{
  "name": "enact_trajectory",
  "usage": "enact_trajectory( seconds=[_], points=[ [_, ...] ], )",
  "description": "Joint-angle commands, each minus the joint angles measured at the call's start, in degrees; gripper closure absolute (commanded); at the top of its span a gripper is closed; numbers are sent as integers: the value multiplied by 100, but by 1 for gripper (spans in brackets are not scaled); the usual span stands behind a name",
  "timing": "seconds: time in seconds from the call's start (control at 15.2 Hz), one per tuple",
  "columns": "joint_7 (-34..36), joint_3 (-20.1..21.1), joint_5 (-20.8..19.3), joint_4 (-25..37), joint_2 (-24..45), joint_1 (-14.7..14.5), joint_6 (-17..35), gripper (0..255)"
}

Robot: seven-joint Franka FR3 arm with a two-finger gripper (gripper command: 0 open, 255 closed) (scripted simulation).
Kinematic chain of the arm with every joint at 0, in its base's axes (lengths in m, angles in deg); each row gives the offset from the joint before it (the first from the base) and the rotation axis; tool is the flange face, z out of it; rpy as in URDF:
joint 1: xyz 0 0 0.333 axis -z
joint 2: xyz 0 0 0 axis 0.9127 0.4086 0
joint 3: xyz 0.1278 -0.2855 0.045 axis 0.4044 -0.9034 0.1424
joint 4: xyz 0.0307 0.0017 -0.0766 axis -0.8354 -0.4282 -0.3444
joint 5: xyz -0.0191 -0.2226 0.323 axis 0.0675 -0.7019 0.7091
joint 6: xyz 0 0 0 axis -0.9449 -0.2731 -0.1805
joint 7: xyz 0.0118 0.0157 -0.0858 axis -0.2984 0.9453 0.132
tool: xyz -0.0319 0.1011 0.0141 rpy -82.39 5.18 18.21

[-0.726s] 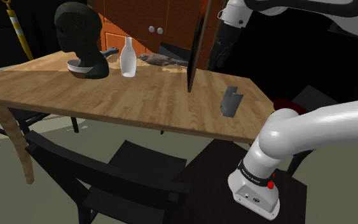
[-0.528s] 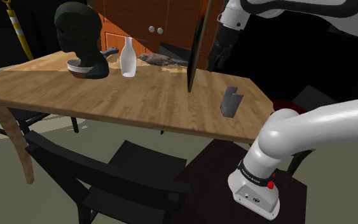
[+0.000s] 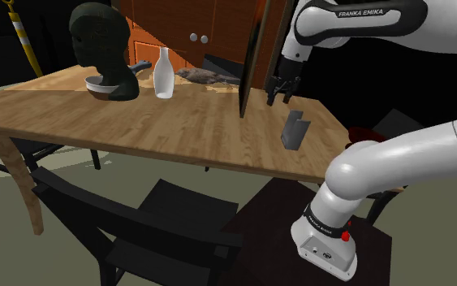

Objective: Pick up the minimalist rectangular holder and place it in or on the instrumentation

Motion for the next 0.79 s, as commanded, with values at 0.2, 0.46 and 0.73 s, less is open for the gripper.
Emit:
enact_trajectory(
  seconds=[0.2,0.46,0.73],
  points=[
    [360,-340,-211,-288,429,485,468,0],
    [656,-607,-369,-494,780,869,827,0],
    [951,-883,-525,-681,1148,1251,1188,0]
  ],
)
